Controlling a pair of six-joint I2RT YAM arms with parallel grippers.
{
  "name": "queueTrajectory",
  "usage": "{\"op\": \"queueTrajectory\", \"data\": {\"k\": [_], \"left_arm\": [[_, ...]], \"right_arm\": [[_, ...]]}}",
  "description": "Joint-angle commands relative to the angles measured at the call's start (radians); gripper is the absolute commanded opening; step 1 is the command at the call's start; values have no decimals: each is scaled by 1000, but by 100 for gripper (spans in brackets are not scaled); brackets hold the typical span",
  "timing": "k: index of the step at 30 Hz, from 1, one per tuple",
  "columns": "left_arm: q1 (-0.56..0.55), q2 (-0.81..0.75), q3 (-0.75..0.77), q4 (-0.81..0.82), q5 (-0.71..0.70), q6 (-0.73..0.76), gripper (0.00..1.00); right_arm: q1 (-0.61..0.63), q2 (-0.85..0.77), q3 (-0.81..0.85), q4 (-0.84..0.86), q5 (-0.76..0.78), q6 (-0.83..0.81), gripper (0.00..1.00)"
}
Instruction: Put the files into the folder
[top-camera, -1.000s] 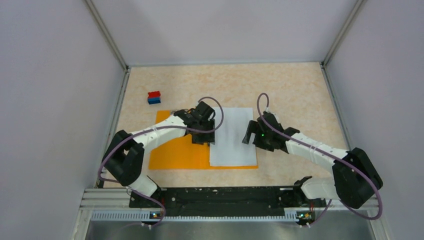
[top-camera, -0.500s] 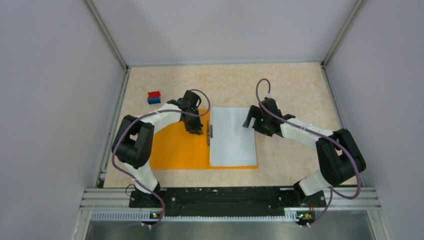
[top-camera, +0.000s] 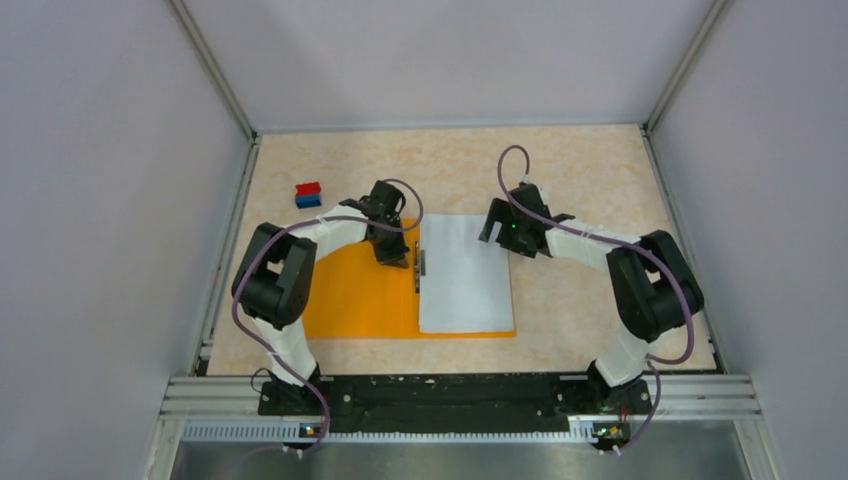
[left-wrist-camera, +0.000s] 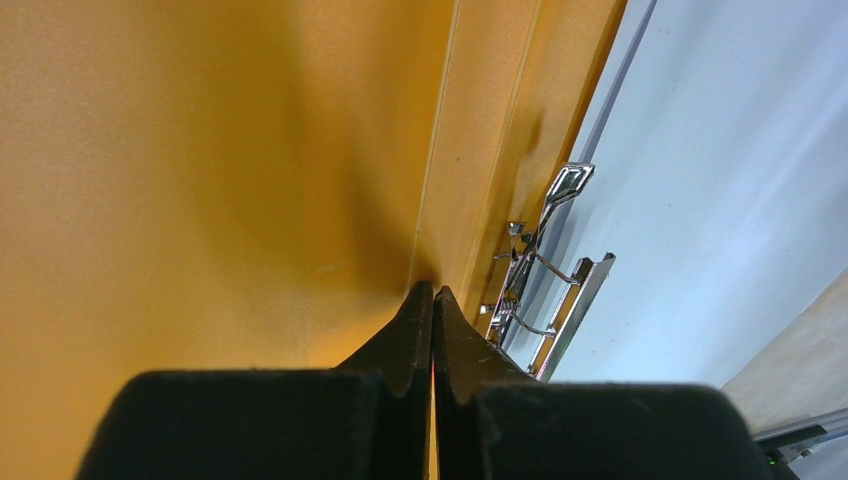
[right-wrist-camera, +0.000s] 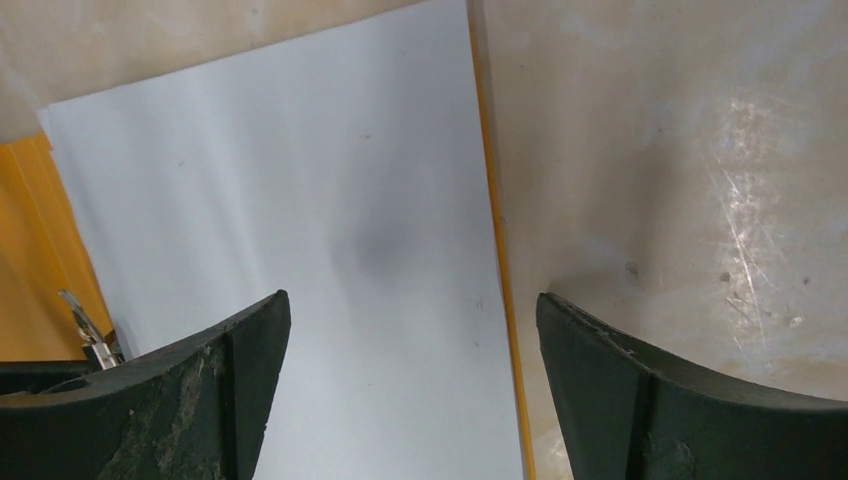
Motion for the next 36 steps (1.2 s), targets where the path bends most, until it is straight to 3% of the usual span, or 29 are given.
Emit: {"op": "queueTrajectory", "data": {"k": [1,24,36], "left_arm": [[2,19,22,27,-9,-4,0],[-5,42,26,33,4,-7,0],[-6,30,30,22,-6,-5,0]], "right_arm": [[-7,48,66,41,18,-23,92],[70,88,149,-25,64,-28,91],[44,41,169,-106,107,-43,92]]}}
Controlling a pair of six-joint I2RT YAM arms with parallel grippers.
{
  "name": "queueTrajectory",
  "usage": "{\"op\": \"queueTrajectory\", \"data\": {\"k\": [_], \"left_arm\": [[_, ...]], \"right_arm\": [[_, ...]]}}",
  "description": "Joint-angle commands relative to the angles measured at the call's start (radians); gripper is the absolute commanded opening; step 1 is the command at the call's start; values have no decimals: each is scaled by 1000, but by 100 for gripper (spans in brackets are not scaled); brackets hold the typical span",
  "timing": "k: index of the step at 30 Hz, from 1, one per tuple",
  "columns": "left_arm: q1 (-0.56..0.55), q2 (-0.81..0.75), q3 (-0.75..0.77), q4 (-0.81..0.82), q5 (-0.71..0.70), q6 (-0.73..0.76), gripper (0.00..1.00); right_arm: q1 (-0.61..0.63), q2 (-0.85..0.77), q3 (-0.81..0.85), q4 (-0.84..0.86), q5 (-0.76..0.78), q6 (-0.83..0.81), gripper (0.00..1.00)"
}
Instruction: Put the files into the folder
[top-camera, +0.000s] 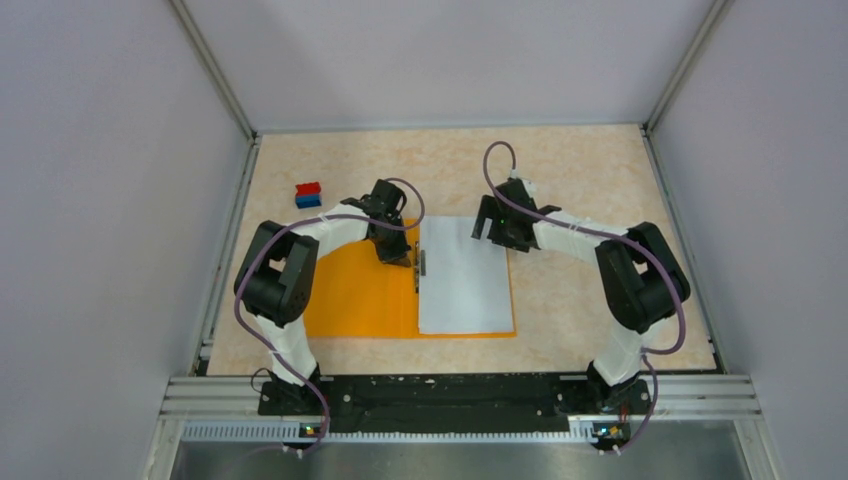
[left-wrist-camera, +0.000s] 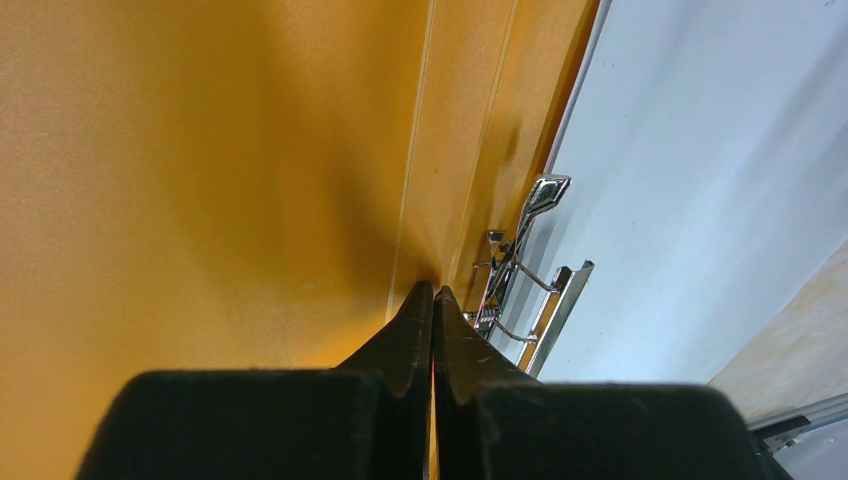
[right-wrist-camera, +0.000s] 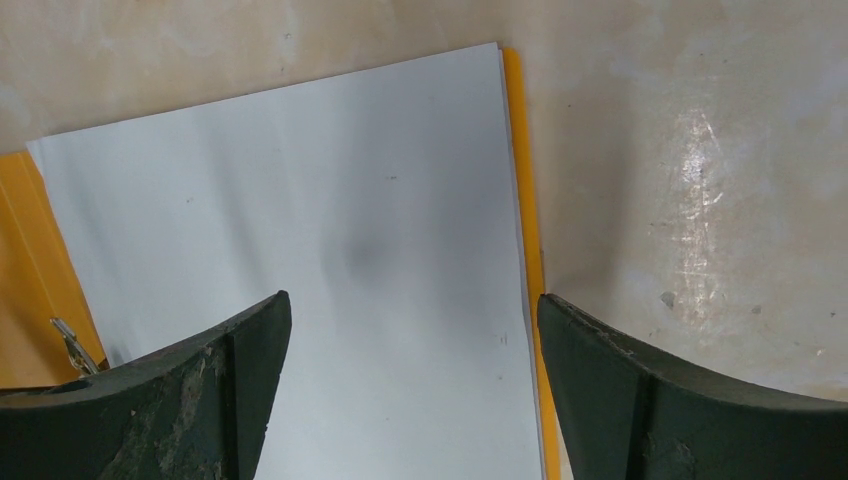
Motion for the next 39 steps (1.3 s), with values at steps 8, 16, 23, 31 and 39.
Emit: {"op": "queueTrajectory", "data": {"k": [8,16,23,31,39], "left_arm": [[-6,2,13,10,-28,-5,0],[-7,6,16,13,-25,-8,0],[-8,19,24,12,-23,-9,0],[-20,35,45,9,-13,-15,0],[-57,56,64,23,-5,-46,0]], "right_arm": [[34,-292,-189,-60,-36,25,91],[207,-519,-394,-102,-25,176,90],[235,-511,-401,-119,60,194,90],[120,-473,-353,-99,26,130,89],[41,-427,-271,-102,16,77,89]]}}
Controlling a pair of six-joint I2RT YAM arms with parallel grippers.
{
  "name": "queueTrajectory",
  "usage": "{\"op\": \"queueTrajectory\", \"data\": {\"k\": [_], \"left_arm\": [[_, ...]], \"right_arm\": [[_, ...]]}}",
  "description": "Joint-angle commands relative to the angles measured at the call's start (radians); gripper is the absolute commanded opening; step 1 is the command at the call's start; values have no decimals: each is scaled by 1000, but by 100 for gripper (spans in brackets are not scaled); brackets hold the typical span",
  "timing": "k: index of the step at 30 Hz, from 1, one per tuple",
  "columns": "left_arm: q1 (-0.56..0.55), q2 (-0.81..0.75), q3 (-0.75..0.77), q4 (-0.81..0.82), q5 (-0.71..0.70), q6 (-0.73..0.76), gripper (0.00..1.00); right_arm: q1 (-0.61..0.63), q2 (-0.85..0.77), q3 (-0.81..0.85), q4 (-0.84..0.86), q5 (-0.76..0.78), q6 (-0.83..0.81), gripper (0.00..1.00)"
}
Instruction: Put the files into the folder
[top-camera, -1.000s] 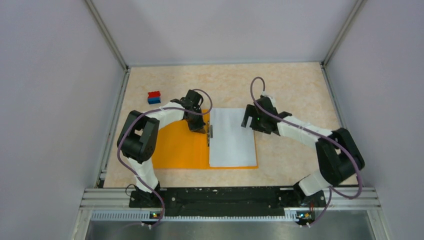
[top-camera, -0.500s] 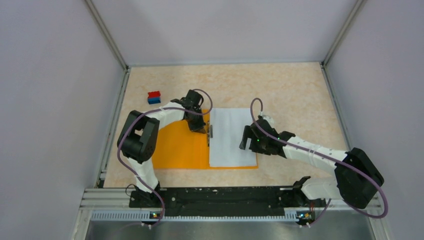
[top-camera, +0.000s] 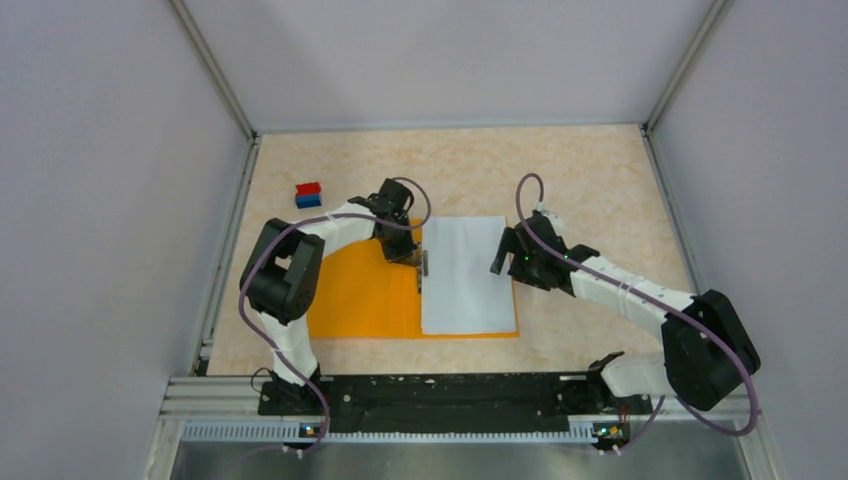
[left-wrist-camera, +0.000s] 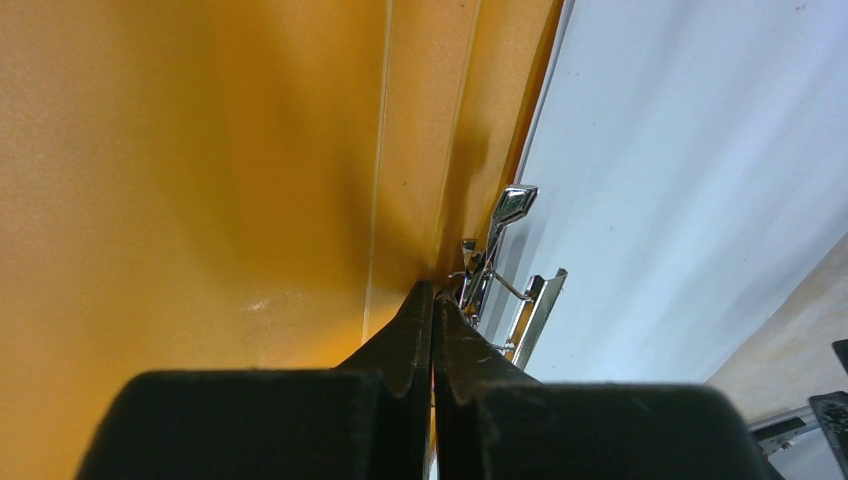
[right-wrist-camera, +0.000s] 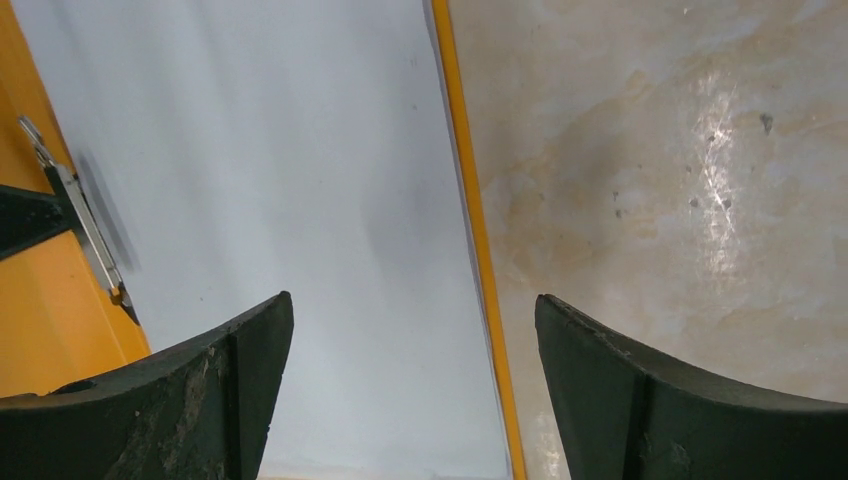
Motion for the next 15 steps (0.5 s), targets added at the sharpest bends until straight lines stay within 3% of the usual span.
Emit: {"op": "queueTrajectory", "data": {"k": [1,10,15], "left_arm": [[-26,30,32,26,-1,-24,0],[-31,26,54,-3,-36,-8,0],[-34,-68,34,-58,-113,50,6]], "right_arm": [[-31,36,78,24,-7,-43,89],[-89,184,242,29,36,-103,89],[-96,357,437,0,77,-154,80]]}}
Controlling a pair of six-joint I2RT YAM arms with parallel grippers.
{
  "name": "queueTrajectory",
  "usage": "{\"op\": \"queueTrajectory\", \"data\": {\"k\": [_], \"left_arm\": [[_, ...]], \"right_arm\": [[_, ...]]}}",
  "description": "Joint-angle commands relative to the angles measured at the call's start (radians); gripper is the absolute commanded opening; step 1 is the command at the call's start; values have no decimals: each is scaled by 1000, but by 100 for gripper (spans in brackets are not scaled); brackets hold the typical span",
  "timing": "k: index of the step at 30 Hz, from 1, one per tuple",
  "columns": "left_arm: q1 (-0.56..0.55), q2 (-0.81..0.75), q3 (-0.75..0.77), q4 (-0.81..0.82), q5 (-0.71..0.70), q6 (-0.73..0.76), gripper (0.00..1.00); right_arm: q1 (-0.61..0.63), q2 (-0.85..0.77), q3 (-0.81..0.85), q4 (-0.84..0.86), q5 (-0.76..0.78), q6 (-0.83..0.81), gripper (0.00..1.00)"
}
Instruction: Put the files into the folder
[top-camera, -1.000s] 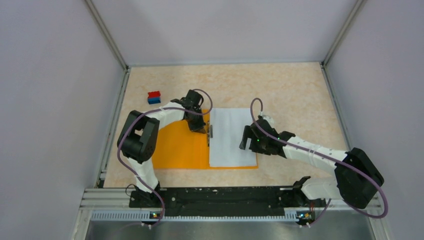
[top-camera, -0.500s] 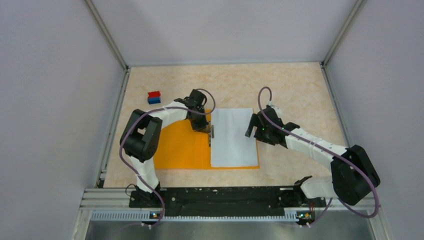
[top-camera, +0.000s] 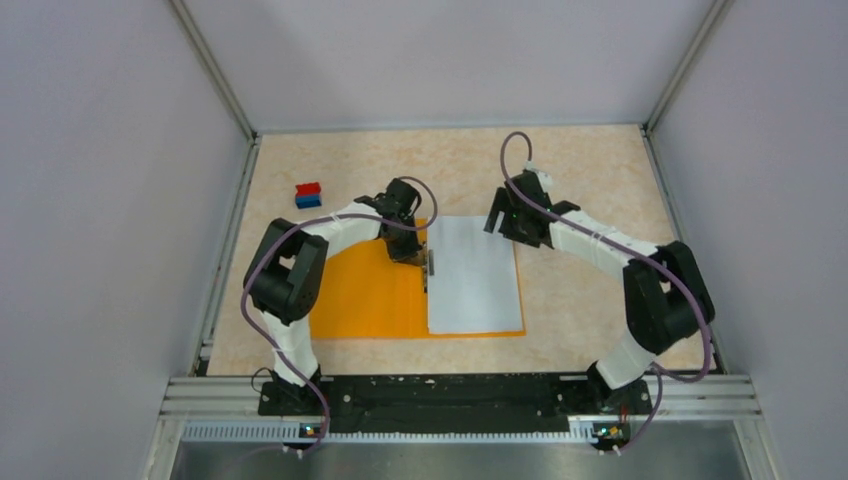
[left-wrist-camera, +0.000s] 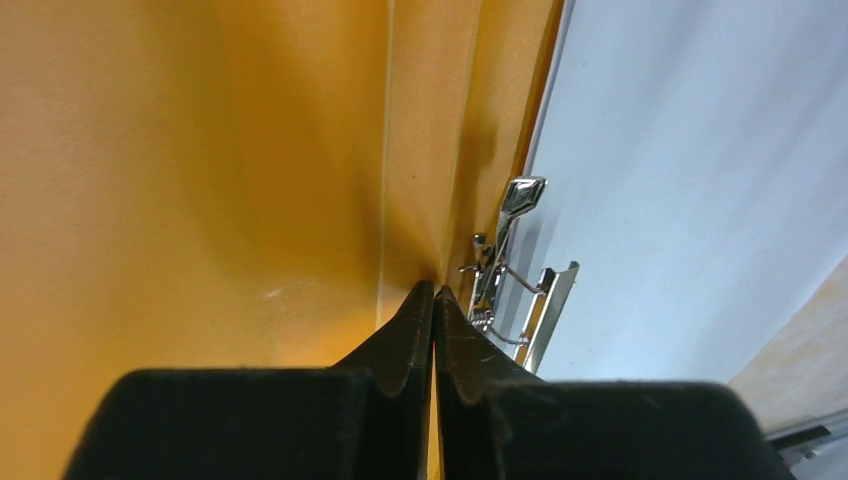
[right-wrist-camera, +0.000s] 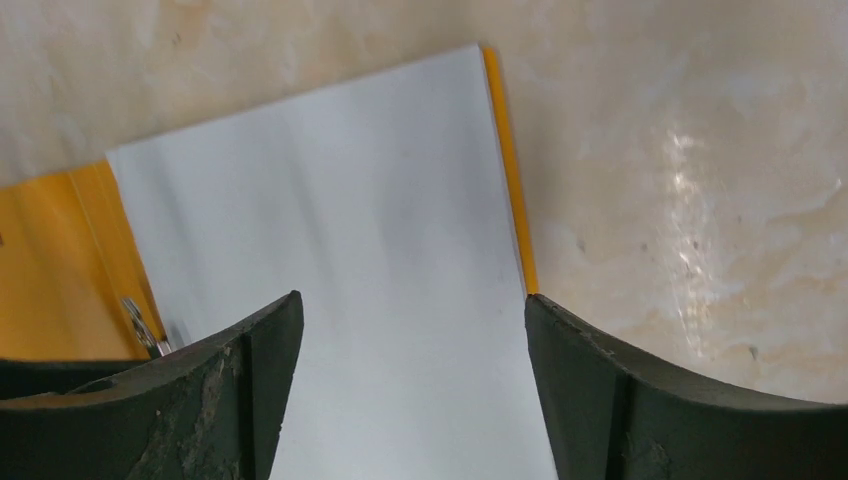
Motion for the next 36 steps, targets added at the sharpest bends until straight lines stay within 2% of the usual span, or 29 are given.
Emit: {"op": "queueTrajectory", "data": {"k": [1,7,11,13,18,22,29,36], "left_arm": [[-10,-112,-10,-68,-105,71,9],[-138,-282,-142,-109,-132,64,12],[-272,-355,-251,-83,-127,-29,5],[-336,-376,-290,-63,-121,-83,1],[-439,-405,-370,-32,-132,-192,0],[-453,-415,-408,-23,-184,-236,0],[-452,-399,-406,-15,-190,-254,0],[-452,-357,-410,4,-205,-285,0]], "right_arm": [[-9,136,189,-4,53,-65,77],[-8,336,373,-31,35,-116,56],[-7,426,478,-44,9,-154,49],[-4,466,528,-62,7,-172,47],[13,532,618,-97,31,-205,47],[30,569,668,-111,42,-220,47],[68,645,771,-155,62,-250,47],[101,672,798,-173,70,-264,47]]}}
